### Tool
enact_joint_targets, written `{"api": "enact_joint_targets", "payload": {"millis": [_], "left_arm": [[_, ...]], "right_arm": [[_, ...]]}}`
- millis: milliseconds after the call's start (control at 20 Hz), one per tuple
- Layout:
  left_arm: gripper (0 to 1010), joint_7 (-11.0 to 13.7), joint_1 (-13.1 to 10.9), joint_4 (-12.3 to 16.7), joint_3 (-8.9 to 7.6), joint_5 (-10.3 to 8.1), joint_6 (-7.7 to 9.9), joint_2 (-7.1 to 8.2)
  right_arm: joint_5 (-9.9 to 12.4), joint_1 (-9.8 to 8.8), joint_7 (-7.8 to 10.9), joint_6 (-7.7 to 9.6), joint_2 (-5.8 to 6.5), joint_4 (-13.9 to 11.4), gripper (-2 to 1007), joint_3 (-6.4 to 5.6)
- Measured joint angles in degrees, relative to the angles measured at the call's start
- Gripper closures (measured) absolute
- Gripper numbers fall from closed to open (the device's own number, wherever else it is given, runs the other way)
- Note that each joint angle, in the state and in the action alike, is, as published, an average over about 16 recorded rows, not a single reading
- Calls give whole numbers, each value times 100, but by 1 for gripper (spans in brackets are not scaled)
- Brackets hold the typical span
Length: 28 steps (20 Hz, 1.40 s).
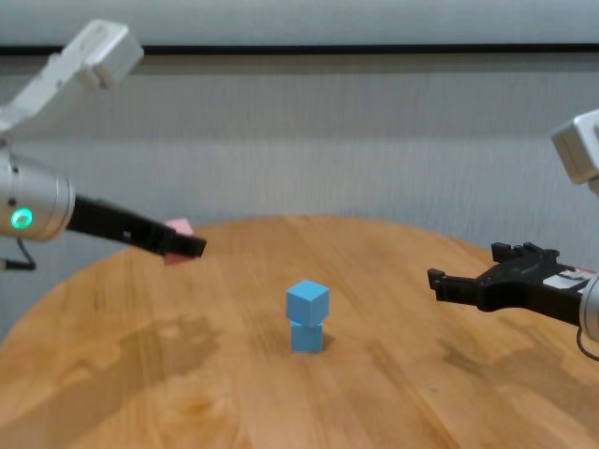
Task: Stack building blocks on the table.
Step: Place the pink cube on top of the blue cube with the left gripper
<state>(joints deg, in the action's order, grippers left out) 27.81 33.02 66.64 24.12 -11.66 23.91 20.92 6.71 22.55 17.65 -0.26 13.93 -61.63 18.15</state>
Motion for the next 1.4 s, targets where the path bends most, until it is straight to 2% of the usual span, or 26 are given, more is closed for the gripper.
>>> {"api": "enact_joint_targets", "payload": {"millis": [200, 450, 950, 1400], "left_arm": [[465, 47, 4, 313, 71, -9, 125, 82], [465, 85, 95, 467, 257, 56, 262, 80], [465, 85, 381, 338, 633, 325, 462, -154], [466, 122, 494, 296, 728, 412, 637, -369]], "right_arm": [[0, 0, 0, 0, 0, 0, 1, 0], [0, 0, 0, 0, 0, 0, 1, 0], [0, 0, 0, 0, 0, 0, 1, 0], [0, 0, 0, 0, 0, 0, 0, 0]]}}
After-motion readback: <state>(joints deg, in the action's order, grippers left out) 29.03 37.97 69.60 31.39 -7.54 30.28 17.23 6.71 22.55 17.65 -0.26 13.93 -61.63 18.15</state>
